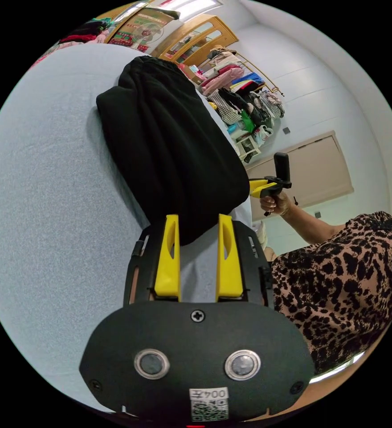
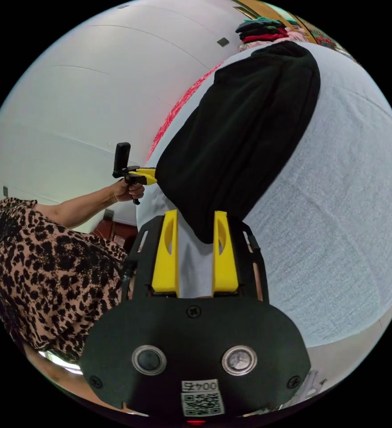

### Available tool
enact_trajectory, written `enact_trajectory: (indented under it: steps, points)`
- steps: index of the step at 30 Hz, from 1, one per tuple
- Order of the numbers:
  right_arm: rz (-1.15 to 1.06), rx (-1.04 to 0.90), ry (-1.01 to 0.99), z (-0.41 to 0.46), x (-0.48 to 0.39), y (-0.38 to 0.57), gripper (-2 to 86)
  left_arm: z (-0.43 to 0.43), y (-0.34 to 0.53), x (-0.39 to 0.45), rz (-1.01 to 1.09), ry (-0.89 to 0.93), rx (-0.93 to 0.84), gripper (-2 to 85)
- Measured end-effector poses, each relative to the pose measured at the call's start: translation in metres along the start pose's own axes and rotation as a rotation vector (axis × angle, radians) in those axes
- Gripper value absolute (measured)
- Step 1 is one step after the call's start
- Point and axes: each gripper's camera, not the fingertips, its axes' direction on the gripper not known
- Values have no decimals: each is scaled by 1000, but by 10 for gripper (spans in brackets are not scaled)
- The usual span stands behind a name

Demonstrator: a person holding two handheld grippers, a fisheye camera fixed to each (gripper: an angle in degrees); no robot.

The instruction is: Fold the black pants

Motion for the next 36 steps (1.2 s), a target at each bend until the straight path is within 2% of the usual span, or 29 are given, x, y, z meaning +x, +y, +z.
enact_trajectory:
  steps: [5, 10, 15, 19, 22, 24, 26, 31, 33, 36]
  points:
    - [125, -31, -18, -3, -2, -3, 64, -1, -5, -11, -58, 30, -24, 58]
    - [128, -30, 14, -27, -43, 11, 53, -20, -5, 13, -70, 43, -58, 31]
    - [219, -111, 120, 18, -52, 60, 52, 19, 36, 8, -119, 62, -135, 26]
    - [264, -27, 103, 18, -52, 80, 62, 30, 53, 7, -132, 71, -80, 32]
    - [295, -102, 205, 6, -62, 91, 100, 24, 56, 14, -111, 20, -119, 40]
    - [318, -175, 403, -12, -71, 99, 97, 10, 61, 14, -129, -4, -129, 47]
    - [338, -126, 414, -36, -78, 97, 86, -12, 61, 23, -111, -83, -69, 56]
    - [227, -27, 438, -63, -103, 31, 77, -27, -10, 80, 121, -224, 147, 98]
    - [105, -37, 434, -57, -114, -14, 84, -6, -49, 91, 174, -231, 132, 112]
    - [76, -60, 472, -51, -110, -64, 62, 36, -106, 102, 246, -332, 69, 124]
